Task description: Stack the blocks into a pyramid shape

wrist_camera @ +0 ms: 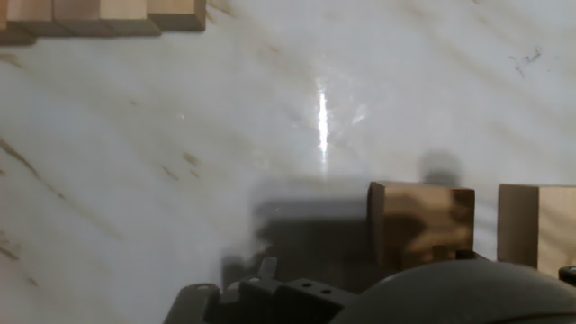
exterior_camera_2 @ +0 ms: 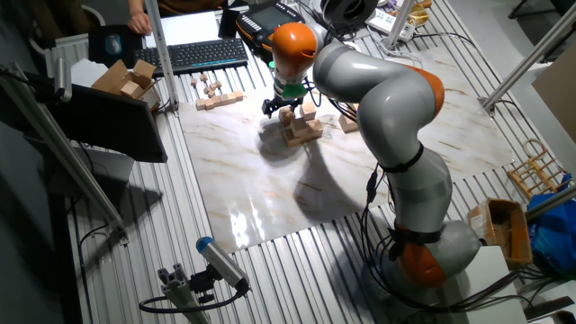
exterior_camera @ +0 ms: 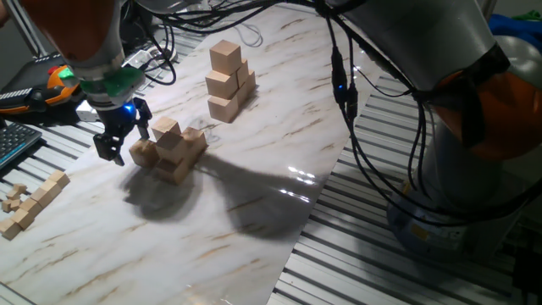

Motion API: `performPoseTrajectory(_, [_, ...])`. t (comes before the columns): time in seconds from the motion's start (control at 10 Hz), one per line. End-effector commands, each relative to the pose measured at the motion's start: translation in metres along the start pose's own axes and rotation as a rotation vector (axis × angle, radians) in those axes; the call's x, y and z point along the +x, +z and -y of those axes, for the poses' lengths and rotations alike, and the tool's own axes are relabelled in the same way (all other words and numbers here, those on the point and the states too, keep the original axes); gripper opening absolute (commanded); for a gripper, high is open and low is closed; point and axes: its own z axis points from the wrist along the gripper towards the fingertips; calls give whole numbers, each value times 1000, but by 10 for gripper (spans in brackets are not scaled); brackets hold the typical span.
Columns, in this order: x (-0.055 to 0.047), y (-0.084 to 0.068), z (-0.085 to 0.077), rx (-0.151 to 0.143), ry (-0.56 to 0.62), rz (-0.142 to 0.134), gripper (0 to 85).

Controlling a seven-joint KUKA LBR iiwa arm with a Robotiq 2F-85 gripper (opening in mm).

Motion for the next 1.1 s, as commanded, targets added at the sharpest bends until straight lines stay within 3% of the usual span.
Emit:
performPoseTrajectory(0.0, [0, 0, 0, 0, 4, -5, 850])
performPoseTrajectory(0.4, [-1, 3, -4, -19, -11, -9, 850])
performPoseTrajectory(0.7, [-1, 3, -4, -54, -45, -50, 850])
performPoseTrajectory(0.8, [-1, 3, -4, -70, -50, -78, 680])
performPoseTrajectory(1.0, [-1, 3, -4, -100, -34, -104, 680])
